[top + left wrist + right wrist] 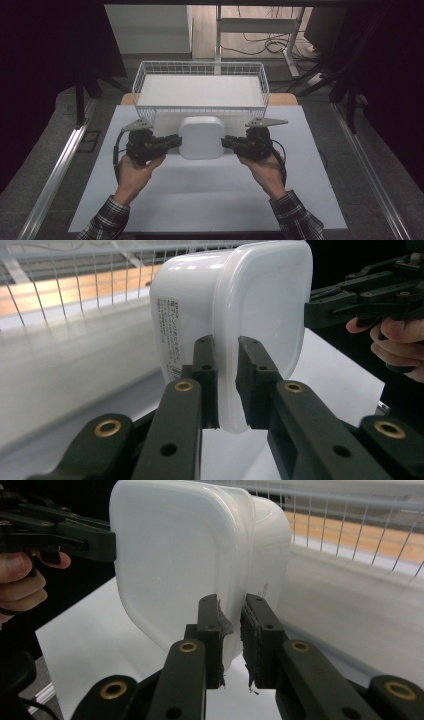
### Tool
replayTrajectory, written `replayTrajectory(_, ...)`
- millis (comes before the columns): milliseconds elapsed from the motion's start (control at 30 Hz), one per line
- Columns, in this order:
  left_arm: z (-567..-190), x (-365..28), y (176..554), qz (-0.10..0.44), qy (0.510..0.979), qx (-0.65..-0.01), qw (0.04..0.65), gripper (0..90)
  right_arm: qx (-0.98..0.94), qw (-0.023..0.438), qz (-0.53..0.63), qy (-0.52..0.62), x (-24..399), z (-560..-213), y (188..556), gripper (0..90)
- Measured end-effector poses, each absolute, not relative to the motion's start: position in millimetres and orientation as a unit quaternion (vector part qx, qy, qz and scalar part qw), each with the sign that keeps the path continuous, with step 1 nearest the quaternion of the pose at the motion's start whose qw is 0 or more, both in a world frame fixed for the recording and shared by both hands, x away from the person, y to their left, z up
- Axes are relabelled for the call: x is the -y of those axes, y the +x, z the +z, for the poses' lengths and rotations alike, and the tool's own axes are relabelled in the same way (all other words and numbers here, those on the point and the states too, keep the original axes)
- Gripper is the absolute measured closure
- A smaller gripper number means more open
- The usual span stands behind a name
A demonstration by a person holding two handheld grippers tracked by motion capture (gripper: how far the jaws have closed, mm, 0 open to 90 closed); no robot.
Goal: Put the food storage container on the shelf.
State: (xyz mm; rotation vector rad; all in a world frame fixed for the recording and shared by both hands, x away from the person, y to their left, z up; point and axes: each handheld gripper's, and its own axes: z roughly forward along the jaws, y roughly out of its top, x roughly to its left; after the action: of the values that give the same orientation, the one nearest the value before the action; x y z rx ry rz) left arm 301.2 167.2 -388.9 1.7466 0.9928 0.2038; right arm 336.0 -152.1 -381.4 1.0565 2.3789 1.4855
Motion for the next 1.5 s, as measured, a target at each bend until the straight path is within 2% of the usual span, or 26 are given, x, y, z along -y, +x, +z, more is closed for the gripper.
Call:
replayTrajectory(567,-334.1,-182.2,327.0,0.109,0.722,-0.397,0.556,79.9,-0.783,0.107,0.514,0.333,137.8,-321.0,359.3,78.6)
replayTrajectory(867,-316.7,-188.7,345.8,0.109,0.714,-0.397,0.567,79.9,-0.777,0.122,0.522,0.329,131.3,-298.5,376.0,78.5)
replayTrajectory(1500,-308.5,-189.7,391.6,0.096,0.706,-0.426,0.558,78.3,-0.769,0.118,0.52,0.353,123.6,-285.6,419.2,78.0)
